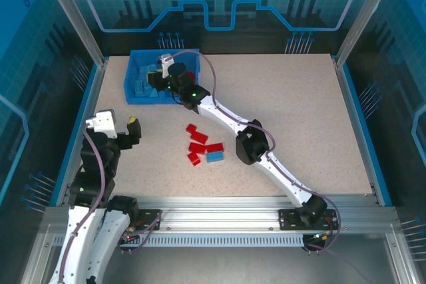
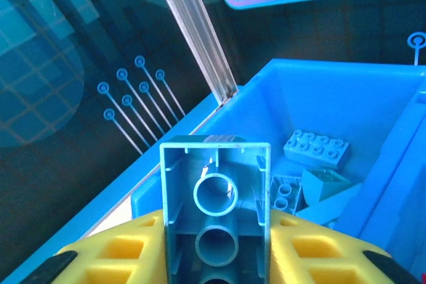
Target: Sort the legos into containers by color
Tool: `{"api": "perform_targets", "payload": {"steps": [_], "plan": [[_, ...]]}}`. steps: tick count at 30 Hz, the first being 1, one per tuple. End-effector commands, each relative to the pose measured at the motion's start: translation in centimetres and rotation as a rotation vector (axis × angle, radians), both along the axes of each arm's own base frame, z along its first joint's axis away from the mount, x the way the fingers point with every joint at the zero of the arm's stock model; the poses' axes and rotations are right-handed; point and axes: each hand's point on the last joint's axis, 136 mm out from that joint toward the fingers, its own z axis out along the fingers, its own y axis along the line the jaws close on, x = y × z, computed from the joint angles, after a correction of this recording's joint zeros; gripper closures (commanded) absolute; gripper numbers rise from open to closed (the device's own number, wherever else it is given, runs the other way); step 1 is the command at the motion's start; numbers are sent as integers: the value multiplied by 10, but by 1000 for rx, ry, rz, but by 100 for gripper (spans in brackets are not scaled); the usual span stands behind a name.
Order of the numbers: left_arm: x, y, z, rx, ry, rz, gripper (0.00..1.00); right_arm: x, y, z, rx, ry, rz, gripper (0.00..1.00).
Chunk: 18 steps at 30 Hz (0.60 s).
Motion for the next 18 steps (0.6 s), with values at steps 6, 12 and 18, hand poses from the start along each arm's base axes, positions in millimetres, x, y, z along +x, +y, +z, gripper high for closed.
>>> {"api": "perform_targets", "payload": {"steps": [6,12,18], "plan": [[-2,9,6,-2,-15,46,1,16,-7,19,123,-67,-57,42],[-1,9,2,7,1,47,1,10,-12,64,159,-81,-40,39],[0,11,-1,12,6,54,1,-23,-16,134,161,-80,73,34]]}}
